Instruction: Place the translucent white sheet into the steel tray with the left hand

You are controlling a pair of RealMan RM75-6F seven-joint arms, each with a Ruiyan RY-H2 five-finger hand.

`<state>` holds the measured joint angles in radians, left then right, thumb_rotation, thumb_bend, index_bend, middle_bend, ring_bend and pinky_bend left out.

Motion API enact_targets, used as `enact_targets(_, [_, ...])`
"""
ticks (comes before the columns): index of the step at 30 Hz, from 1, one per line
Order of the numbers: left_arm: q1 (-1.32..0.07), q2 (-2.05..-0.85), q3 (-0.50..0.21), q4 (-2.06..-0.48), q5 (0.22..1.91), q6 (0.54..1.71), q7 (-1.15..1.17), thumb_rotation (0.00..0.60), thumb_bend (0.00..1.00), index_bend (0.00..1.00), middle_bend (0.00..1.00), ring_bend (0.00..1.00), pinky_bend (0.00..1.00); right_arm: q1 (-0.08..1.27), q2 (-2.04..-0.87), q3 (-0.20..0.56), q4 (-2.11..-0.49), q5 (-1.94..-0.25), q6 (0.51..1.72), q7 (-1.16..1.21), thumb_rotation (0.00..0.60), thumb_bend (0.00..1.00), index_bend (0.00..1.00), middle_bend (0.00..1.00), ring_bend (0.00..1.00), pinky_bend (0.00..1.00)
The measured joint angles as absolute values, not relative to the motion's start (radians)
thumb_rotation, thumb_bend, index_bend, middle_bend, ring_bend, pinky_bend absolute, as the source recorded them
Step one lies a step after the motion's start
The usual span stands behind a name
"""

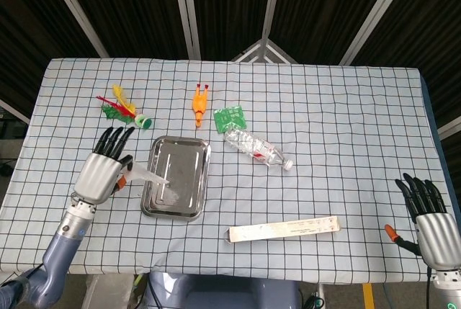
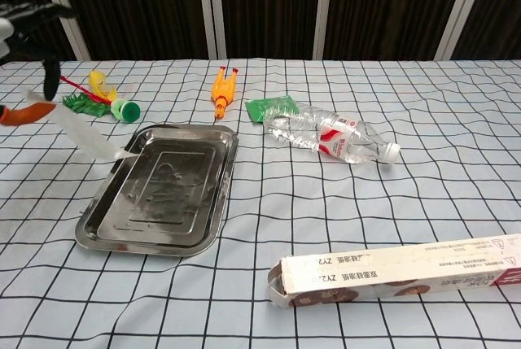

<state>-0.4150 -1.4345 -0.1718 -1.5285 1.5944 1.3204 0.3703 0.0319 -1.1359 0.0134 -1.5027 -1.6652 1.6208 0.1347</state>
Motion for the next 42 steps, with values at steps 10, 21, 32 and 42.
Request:
enact_targets(10, [-0.491,-1.468,-0.156,-1.658,1.632,1.26,0.498,0.6,0.45,0.58,0.01,0.0,0.0,0.03,-1.132,0.014,-1.502,-1.663,1.624,0.149,0.6,0.29,0.0,0.0,0.0,0.0])
enact_targets(21, [-0.452,-1.514,-0.021,-1.56,1.671,1.262,0.476,0.6,0.45,0.58,0.01,0.0,0.0,0.03,-1.131,0.013,-1.504,-1.662,1.621,0.148,0.6,0.29,0.0,0.0,0.0,0.0])
enact_targets(32, [-0.496,-1.514,0.024,-1.389,1.73,1.209,0.366,0.6,0.45,0.57,0.02,0.0,0.0,0.031,-1.134,0.014,-1.506,-1.66,1.619,0.142,0.6,0.29,0.0,0.0,0.0,0.0])
enact_targets(42, [-0.582,-1.516,0.03,-1.278,1.782,1.151,0.287,0.6,0.44,0.56,0.02,0.0,0.0,0.033,-1.134,0.016,-1.504,-1.657,1.615,0.147,0.6,0.29,0.0,0.0,0.0,0.0])
